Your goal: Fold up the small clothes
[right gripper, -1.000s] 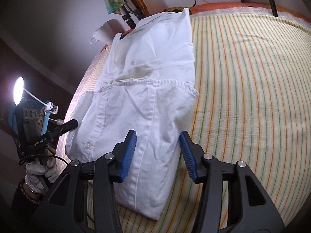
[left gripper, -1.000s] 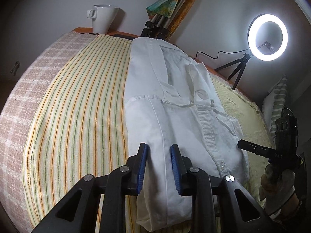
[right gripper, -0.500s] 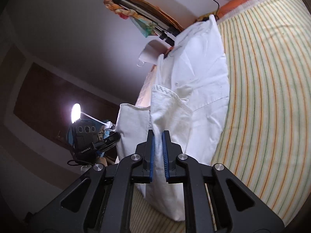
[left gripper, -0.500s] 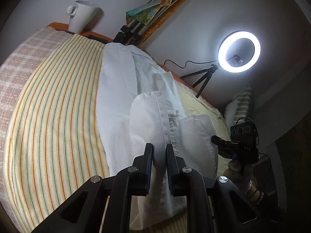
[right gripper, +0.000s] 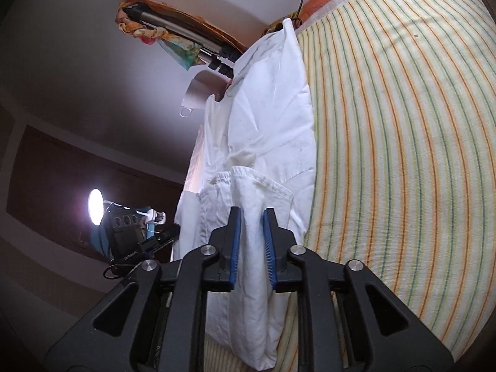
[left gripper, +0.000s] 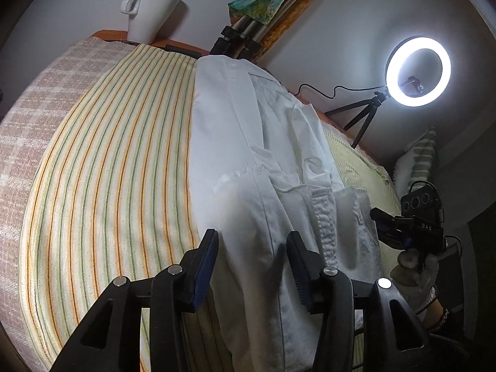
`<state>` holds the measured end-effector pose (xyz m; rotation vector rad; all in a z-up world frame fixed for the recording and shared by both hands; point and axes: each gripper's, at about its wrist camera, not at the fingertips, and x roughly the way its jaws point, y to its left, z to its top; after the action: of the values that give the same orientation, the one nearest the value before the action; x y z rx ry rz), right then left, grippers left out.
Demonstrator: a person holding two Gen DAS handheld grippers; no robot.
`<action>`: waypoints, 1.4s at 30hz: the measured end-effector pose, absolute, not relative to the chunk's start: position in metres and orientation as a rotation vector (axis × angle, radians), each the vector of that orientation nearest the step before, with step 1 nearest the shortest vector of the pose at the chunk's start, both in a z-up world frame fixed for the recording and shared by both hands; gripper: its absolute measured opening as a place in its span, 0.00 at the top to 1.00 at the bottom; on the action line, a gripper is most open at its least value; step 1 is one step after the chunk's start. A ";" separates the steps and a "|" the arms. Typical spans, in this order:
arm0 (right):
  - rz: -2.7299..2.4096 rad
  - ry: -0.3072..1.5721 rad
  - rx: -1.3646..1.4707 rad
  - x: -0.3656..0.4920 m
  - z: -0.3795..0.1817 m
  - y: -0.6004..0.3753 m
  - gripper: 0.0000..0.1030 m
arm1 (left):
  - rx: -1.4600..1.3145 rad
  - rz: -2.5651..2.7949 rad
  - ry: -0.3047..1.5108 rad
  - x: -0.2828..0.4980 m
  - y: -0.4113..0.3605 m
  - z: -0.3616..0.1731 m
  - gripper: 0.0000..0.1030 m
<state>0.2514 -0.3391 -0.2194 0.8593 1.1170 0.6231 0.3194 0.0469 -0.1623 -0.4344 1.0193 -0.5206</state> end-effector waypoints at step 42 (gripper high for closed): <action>0.433 1.037 0.533 0.362 -0.198 -0.340 0.59 | -0.115 -0.344 0.893 0.457 0.027 -0.139 0.49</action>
<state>0.3624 -0.3398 -0.1980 0.5335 1.0366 0.4335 0.4569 0.0268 -0.1392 -0.1151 0.8929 -0.3438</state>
